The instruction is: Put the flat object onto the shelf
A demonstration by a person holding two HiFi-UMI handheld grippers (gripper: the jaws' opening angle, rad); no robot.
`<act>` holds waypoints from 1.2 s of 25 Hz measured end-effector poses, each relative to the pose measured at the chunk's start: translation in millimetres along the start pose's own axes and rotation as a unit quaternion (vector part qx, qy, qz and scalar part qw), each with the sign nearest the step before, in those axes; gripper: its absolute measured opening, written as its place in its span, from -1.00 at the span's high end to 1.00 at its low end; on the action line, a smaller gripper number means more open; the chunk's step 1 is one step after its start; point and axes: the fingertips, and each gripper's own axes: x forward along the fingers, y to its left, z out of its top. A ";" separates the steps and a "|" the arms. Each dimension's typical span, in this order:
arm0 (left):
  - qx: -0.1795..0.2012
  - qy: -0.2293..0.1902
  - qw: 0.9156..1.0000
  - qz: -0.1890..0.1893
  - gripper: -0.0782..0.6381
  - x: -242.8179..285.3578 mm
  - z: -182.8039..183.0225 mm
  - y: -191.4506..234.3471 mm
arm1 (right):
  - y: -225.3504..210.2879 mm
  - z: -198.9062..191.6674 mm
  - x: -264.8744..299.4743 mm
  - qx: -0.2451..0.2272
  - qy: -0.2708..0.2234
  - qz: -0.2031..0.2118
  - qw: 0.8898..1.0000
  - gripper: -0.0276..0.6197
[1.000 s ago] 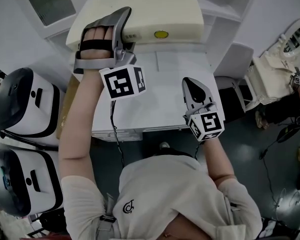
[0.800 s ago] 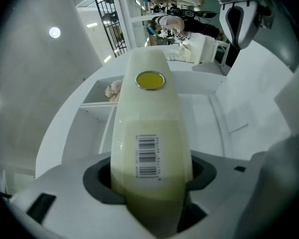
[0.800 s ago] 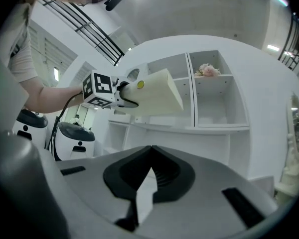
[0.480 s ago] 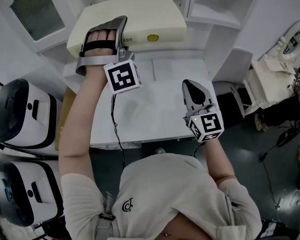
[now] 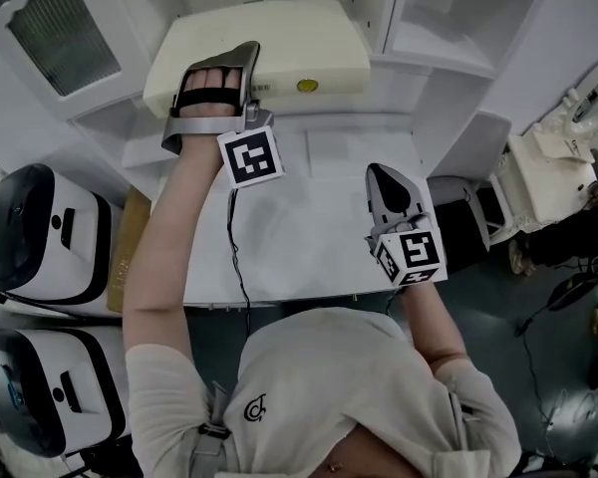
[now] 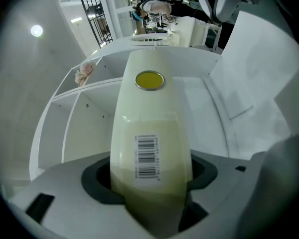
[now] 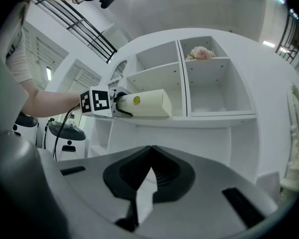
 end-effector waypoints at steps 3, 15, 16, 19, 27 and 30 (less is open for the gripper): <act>0.003 0.006 1.000 0.006 -0.15 14.9 -3.5 -0.6 | -4.1 -5.4 8.0 -0.001 0.005 0.003 1.000 0.89; -0.010 0.037 0.999 -0.038 -0.25 39.6 -4.7 1.6 | -10.7 -21.1 36.8 -0.003 0.022 0.022 1.000 0.89; -0.010 0.044 0.997 -0.061 -0.37 39.0 -5.5 -3.1 | -10.4 -22.7 37.9 -0.003 0.024 0.025 0.999 0.89; -0.009 0.044 0.995 -0.093 -0.43 43.3 -4.3 -6.8 | -15.1 -25.5 42.0 -0.003 0.026 0.028 0.999 0.89; 0.001 0.058 0.995 -0.081 -0.58 73.5 -0.3 -11.3 | -30.8 -33.9 48.1 0.001 0.034 0.024 0.999 0.89; 0.004 0.060 0.995 -0.082 -0.61 83.1 -0.7 -12.9 | -36.4 -37.9 50.6 0.003 0.038 0.022 0.999 0.89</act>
